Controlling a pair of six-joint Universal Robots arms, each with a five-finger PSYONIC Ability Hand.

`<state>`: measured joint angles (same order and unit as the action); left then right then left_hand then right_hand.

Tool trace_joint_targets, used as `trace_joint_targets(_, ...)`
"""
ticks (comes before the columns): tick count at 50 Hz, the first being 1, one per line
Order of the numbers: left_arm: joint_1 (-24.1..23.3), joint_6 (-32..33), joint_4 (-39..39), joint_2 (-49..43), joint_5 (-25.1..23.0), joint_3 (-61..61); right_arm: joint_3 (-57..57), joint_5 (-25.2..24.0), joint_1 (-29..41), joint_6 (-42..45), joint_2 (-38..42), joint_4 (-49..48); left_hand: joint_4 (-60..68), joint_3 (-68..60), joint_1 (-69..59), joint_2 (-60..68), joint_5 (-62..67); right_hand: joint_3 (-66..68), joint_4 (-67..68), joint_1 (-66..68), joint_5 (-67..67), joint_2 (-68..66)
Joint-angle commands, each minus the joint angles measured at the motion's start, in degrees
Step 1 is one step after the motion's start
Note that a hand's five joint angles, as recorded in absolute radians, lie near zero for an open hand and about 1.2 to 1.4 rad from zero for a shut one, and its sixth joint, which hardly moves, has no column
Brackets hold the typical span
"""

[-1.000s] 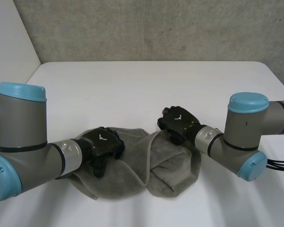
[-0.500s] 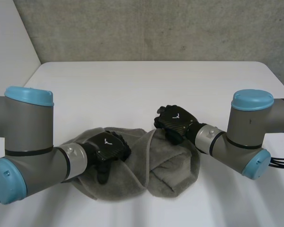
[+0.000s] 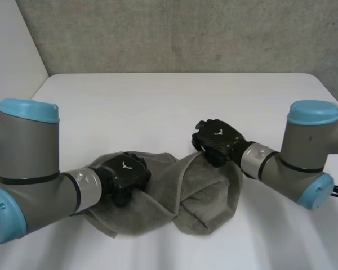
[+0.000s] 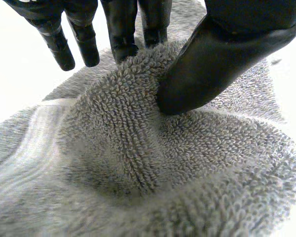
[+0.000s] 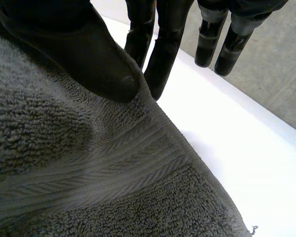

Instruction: Fold the towel.

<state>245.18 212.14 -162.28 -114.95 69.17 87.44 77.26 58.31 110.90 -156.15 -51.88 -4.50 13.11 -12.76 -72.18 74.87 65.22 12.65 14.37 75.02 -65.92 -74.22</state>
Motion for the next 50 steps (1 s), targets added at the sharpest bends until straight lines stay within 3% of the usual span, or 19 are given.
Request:
trace_joint_targets(1, 2.2, -0.9, 0.2, 3.9, -0.1, 0.9, 4.7, -1.1, -3.6, 0.1, -8.1, 4.7, -3.1, 2.8, -7.8, 5.1, 4.8, -2.7, -4.4, 5.0, -4.1, -5.8)
trace_joint_targets(10, 7.1, -7.7, -1.1, 13.9, -0.6, 4.2, 8.3, -7.9, -11.9, 0.6, -21.4, 18.4, -3.1, 2.8, -7.8, 5.1, 4.8, -2.7, -4.4, 5.0, -4.1, -5.8)
trace_joint_targets(15, 9.3, -11.0, -3.0, 15.3, -0.7, 3.6, 6.7, -10.5, -12.5, 1.6, -22.1, 21.5, -3.1, 2.8, -7.8, 5.1, 4.8, -2.7, -4.4, 5.0, -4.1, -5.8)
trace_joint_targets(20, 9.7, -12.4, -8.1, 13.5, -0.4, 0.9, 3.6, -9.7, -10.9, 4.9, -18.5, 19.5, -3.1, 2.8, -7.8, 5.1, 4.8, -2.7, -4.4, 5.0, -4.1, -5.8)
trace_joint_targets(22, 8.7, -12.9, -13.2, 7.9, 0.2, -3.5, 1.1, -8.4, -9.2, 6.1, -16.2, 17.9, -3.1, 2.8, -7.8, 5.1, 4.8, -2.7, -4.4, 5.0, -4.1, -5.8)
trace_joint_targets(25, 7.5, -14.6, -17.9, 2.5, 2.8, -11.9, -11.4, 3.4, -5.1, 7.6, -10.7, 9.7, -3.1, 2.8, -7.8, 5.1, 4.8, -2.7, -4.4, 5.0, -4.1, -5.8)
trace_joint_targets(26, 7.5, -14.6, -17.9, 2.4, 2.8, -11.9, -11.4, 3.5, -5.1, 7.6, -10.7, 9.7, -3.1, 2.8, -7.8, 5.1, 4.8, -2.7, -4.4, 5.0, -4.1, -5.8)
trace_joint_targets(27, 7.0, -15.8, -20.3, 0.4, 6.0, -17.9, -16.7, 8.1, -4.3, 7.0, -10.1, 5.6, -3.1, 2.8, -7.8, 5.1, 4.8, -2.7, -4.4, 5.0, -4.1, -5.8)
trace_joint_targets(28, 7.0, -15.8, -20.4, 0.3, 6.1, -17.9, -16.8, 8.1, -4.3, 7.0, -10.1, 5.6, -3.1, 2.8, -7.8, 5.1, 4.8, -2.7, -4.4, 5.0, -4.1, -5.8)
trace_joint_targets(30, 6.0, -18.4, -25.9, -1.3, 12.7, -29.0, -25.2, 15.0, -3.3, 6.8, -11.9, -2.1, -3.1, 2.8, -7.8, 5.1, 4.8, -2.7, -4.4, 5.0, -4.1, -5.8)
trace_joint_targets(34, 5.4, -21.3, -32.1, 0.5, 14.6, -32.5, -28.2, 17.1, -3.2, 4.5, -17.1, -7.6, -3.1, 2.8, -7.8, 5.1, 4.8, -2.7, -4.4, 5.0, -4.1, -5.8)
trace_joint_targets(40, 7.4, -27.6, -39.0, 9.6, 11.1, -30.6, -25.9, 13.4, -3.5, 1.5, -21.4, -7.5, -3.1, 2.8, -7.8, 5.1, 4.8, -2.7, -4.4, 5.0, -4.1, -5.8)
trace_joint_targets(46, 12.5, -28.1, -39.6, 9.9, 5.3, -22.3, -16.6, 8.2, -5.0, 1.9, -22.2, -6.7, -3.1, 2.8, -7.8, 5.1, 4.8, -2.7, -4.4, 5.0, -4.1, -5.8)
trace_joint_targets(50, 12.9, -28.0, -40.2, 9.5, 2.5, -17.1, -11.3, 7.3, -5.5, 3.8, -22.2, -6.8, -3.1, 2.8, -7.8, 5.1, 4.8, -2.7, -4.4, 5.0, -4.1, -5.8)
